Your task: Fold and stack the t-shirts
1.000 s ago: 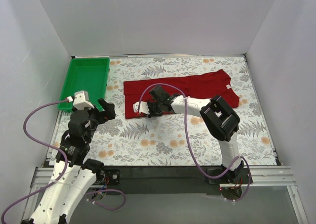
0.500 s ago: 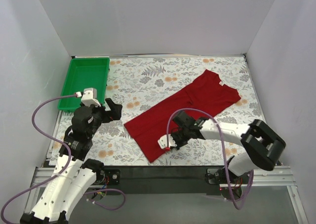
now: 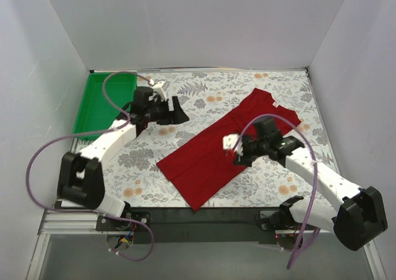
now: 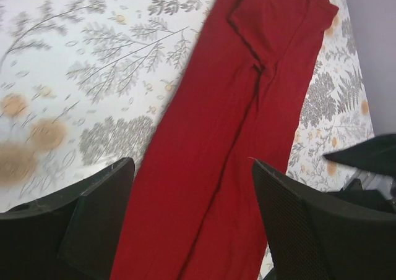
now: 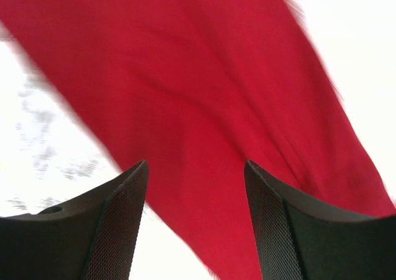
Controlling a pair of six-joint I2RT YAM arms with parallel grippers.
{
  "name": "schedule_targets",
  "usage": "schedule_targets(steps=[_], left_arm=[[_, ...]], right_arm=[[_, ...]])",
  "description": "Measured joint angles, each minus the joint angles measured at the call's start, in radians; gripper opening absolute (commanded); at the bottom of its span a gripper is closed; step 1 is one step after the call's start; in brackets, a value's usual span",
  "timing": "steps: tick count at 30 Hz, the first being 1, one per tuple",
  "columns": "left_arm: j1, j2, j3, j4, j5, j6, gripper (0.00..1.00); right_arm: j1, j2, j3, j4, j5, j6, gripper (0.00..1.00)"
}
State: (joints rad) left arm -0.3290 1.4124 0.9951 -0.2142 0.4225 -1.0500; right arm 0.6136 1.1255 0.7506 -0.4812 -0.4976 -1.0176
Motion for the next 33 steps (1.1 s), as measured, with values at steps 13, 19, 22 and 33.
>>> schedule_targets(steps=[13,19,22,33], left_arm=[[-0.174,0.782,0.596,0.004,0.143,0.087,0.69],[-0.212,0.938,0.786,-0.007,0.139,0.09,0.66],[-0.219,1.003,0.888,-0.025,0.137,0.091,0.62],[-0.241,1.124,1.078,-0.074,0.109,0.09,0.42]], right_arm=[[-0.704,0.0,0.005,0.081,-0.148,0.355,0.58],[-0.755,0.0,0.005,0.081,-0.201,0.408,0.58],[-0.768,0.0,0.005,0.081,-0.219,0.42,0.58],[-0.792,0.001,0.005,0.081,-0.243,0.434,0.57]])
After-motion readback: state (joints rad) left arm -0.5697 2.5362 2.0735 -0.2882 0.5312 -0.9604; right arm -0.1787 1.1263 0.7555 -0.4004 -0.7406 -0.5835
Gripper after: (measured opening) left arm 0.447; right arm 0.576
